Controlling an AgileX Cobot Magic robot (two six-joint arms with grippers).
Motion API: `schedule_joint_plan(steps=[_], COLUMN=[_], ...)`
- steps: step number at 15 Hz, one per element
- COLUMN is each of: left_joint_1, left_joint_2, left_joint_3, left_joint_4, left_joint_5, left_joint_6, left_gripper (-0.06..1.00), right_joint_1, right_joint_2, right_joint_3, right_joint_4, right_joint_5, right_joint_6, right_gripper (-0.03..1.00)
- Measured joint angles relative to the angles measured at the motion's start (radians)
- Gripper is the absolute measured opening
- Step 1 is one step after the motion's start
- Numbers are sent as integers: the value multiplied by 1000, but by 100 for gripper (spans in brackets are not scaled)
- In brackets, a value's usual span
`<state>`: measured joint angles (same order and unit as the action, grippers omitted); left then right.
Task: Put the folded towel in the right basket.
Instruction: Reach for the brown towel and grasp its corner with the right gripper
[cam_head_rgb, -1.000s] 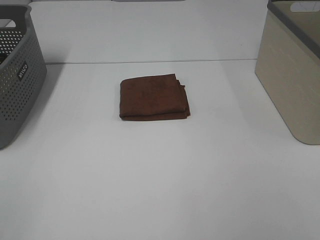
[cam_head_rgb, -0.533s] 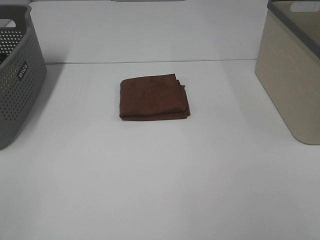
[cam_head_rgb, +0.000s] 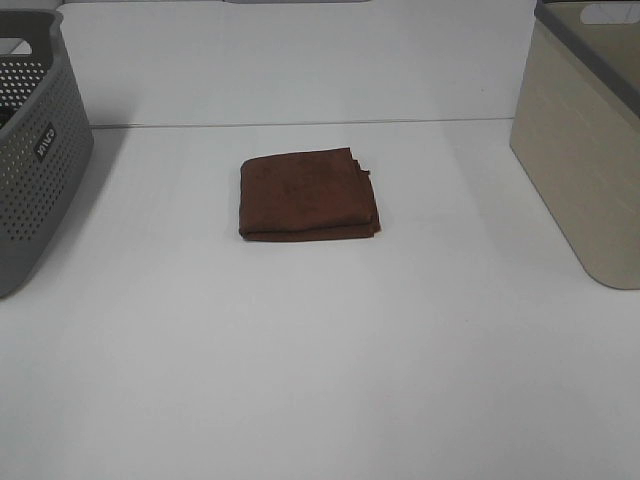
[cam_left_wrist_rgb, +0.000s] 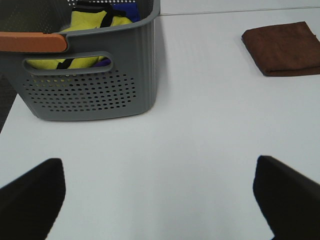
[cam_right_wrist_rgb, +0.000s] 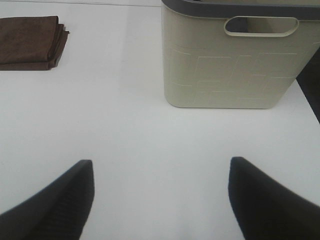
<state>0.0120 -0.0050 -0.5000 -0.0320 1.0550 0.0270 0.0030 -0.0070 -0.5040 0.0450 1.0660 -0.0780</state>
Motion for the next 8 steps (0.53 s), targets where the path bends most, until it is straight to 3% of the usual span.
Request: schedule_joint_plan(steps=[8], left_joint_1=[0], left_joint_2=[0], left_joint_3=[0], left_joint_4=[0], left_joint_5=[0], left_joint_6=[0], left_gripper=[97], right_joint_1=[0], right_joint_2=[0], right_joint_3=[0], right_joint_4=[0], right_joint_5=[0], right_joint_6=[0], right_gripper=[71])
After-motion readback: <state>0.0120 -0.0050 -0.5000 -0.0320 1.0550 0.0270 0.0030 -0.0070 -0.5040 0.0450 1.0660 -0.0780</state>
